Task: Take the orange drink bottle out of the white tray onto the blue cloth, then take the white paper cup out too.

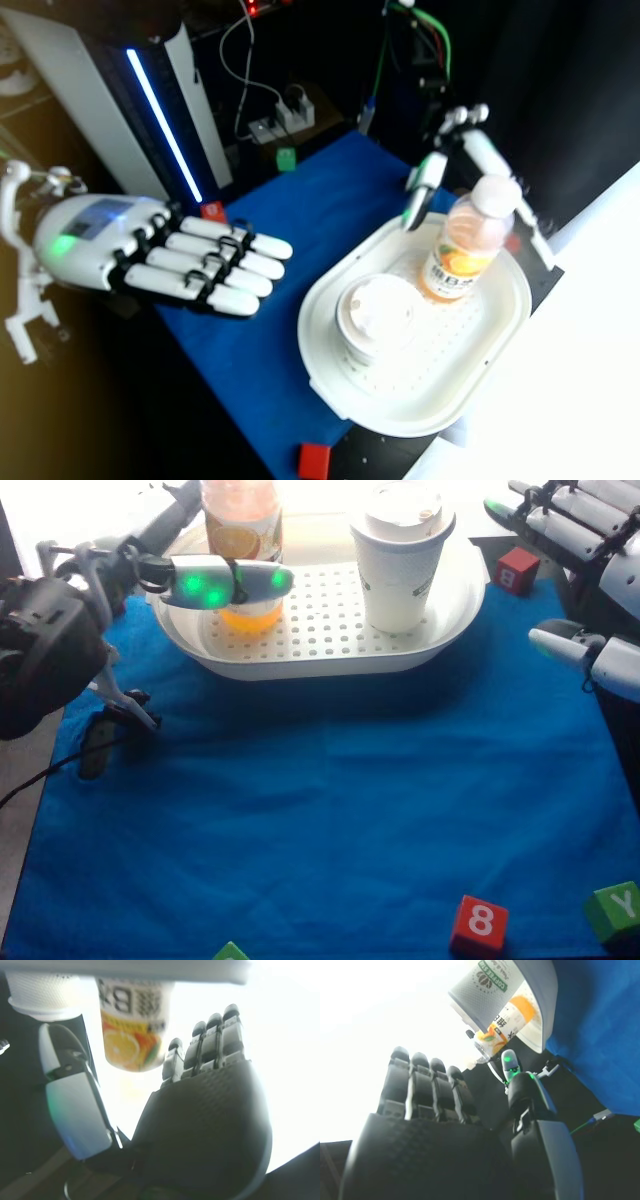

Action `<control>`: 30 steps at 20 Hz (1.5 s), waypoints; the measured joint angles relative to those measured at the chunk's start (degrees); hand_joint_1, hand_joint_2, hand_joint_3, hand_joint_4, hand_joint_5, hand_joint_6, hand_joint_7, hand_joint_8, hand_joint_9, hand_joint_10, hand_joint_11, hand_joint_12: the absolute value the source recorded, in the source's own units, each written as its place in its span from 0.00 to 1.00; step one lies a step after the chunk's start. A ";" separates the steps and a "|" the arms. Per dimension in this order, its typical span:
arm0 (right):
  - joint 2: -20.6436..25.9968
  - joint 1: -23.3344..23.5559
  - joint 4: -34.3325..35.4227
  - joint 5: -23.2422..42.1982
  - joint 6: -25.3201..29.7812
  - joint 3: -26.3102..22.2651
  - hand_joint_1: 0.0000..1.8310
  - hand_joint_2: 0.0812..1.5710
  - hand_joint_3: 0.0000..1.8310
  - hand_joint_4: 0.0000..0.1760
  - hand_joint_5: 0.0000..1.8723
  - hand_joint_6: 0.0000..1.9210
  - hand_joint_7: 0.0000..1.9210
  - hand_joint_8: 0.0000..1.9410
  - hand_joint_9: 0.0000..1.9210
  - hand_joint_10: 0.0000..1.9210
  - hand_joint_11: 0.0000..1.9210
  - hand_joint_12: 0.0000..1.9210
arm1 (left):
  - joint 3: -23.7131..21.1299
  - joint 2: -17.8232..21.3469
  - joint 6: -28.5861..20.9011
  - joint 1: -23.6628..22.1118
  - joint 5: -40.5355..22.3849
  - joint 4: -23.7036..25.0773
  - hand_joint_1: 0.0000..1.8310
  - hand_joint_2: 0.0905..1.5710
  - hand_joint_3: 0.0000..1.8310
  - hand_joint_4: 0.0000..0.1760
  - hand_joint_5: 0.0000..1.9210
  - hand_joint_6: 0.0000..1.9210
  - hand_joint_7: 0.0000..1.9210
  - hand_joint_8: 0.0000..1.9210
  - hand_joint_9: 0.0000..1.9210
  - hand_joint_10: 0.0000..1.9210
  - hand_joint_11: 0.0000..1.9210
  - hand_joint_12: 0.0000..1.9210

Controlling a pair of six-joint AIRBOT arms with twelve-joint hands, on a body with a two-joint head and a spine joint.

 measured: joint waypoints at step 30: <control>-1.27 -0.74 1.49 0.24 0.00 -0.02 0.21 0.87 0.00 0.00 0.00 0.00 0.00 0.00 0.00 0.00 0.00 0.00 | -27.06 20.55 -1.73 9.77 -27.06 16.65 0.55 0.74 0.00 0.29 0.44 0.67 0.46 1.00 0.52 1.00 0.55 1.00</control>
